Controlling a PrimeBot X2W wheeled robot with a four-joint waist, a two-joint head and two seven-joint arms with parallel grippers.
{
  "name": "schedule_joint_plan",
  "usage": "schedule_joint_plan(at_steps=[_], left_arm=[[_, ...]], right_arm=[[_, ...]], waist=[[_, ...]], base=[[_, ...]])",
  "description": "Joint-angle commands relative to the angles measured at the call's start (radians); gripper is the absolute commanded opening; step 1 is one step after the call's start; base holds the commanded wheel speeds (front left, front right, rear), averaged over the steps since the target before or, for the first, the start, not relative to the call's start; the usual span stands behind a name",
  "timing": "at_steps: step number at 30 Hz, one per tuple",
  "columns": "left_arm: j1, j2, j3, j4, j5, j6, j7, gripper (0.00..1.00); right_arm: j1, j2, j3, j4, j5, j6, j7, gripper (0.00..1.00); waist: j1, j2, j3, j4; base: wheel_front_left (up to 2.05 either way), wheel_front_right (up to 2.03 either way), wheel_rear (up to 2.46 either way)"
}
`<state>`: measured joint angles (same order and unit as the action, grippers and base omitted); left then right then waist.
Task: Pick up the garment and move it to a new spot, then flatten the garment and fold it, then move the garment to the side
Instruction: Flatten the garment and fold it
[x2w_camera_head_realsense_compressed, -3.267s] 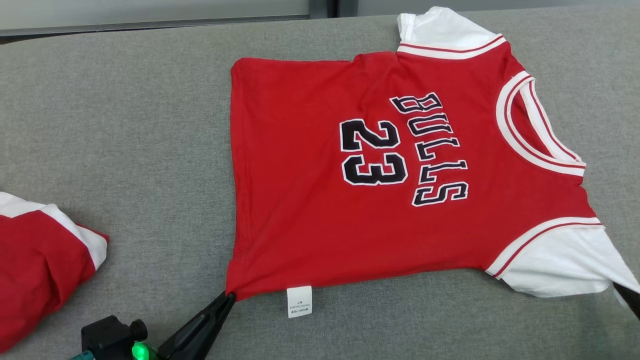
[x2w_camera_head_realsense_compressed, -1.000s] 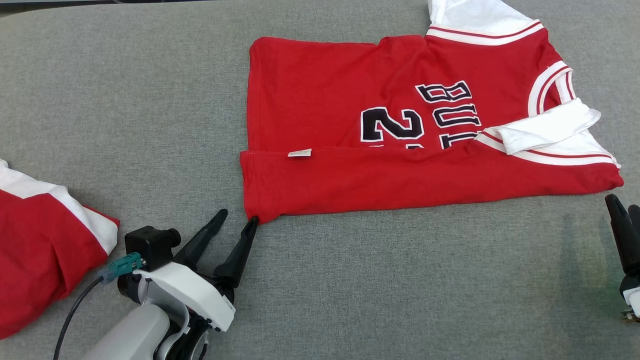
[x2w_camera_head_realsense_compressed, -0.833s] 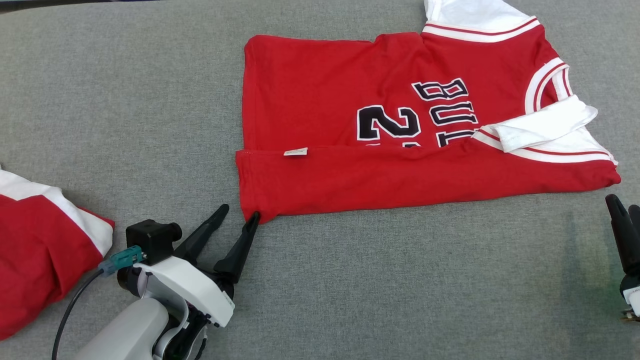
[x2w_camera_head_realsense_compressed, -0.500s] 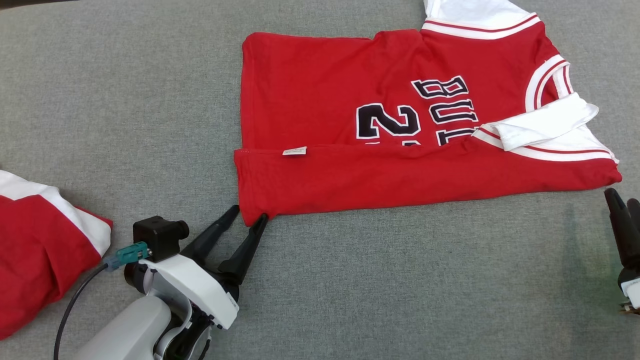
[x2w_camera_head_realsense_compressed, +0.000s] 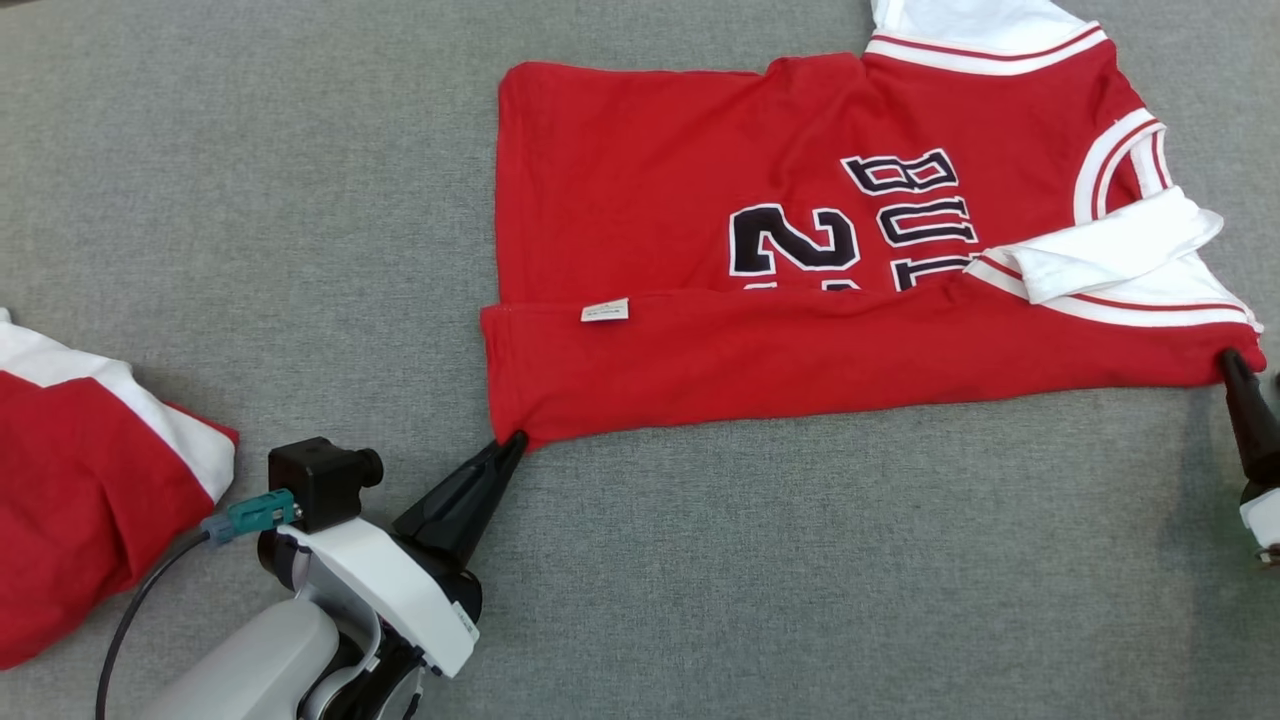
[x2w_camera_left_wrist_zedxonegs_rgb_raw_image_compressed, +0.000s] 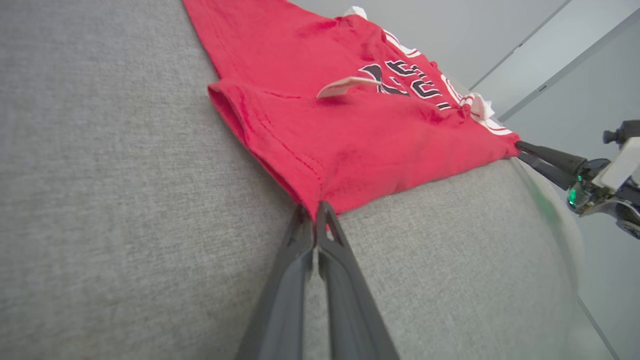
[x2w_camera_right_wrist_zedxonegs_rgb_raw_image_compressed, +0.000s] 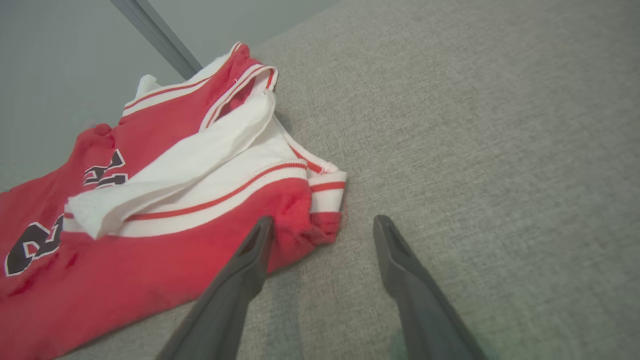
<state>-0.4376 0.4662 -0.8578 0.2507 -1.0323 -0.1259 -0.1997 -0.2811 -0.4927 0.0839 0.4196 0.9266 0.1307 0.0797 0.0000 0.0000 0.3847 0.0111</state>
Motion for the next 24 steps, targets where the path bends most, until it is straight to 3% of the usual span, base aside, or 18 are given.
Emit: schedule_joint_plan(at_steps=[1,4,6,7,8,20,24], left_arm=[[-0.003,0.005,-0.012,0.0,-0.007,-0.006,0.0,0.0],[-0.005,0.011,-0.016,-0.001,-0.013,-0.006,-0.002,0.0],[-0.008,0.015,-0.021,-0.001,-0.017,-0.006,-0.005,0.0],[-0.009,0.016,-0.024,-0.001,-0.018,-0.005,-0.006,0.0],[-0.009,0.017,-0.027,-0.001,-0.018,-0.005,-0.007,0.0],[0.073,0.075,-0.042,-0.048,-0.045,-0.003,-0.027,0.0],[0.153,0.126,-0.057,-0.125,-0.055,0.033,-0.014,0.0]], right_arm=[[-0.021,0.006,0.005,0.033,-0.015,0.0,0.013,1.0],[-0.04,0.014,0.007,0.073,-0.023,0.0,0.022,1.0],[-0.052,0.026,0.012,0.1,-0.02,0.0,0.026,0.39],[-0.056,0.029,0.013,0.111,-0.014,0.0,0.028,0.31],[-0.058,0.03,0.019,0.114,-0.012,0.0,0.031,0.0],[0.11,-0.053,0.006,0.02,0.053,-0.001,0.013,0.0],[0.22,-0.082,-0.021,-0.06,0.063,-0.001,0.036,0.0]], waist=[[0.0,0.0,-0.003,0.007],[0.0,0.0,-0.004,0.011],[0.0,0.0,-0.005,0.015],[0.0,0.0,-0.006,0.016],[0.0,0.0,-0.008,0.018],[0.0,0.0,-0.079,0.012],[0.0,0.0,-0.095,-0.003]], base=[[0.0,0.0,0.0],[0.0,0.0,0.0],[0.0,0.0,0.0],[0.0,0.0,0.0],[0.0,0.0,0.0],[0.0,0.0,0.0],[0.0,0.0,0.0]])
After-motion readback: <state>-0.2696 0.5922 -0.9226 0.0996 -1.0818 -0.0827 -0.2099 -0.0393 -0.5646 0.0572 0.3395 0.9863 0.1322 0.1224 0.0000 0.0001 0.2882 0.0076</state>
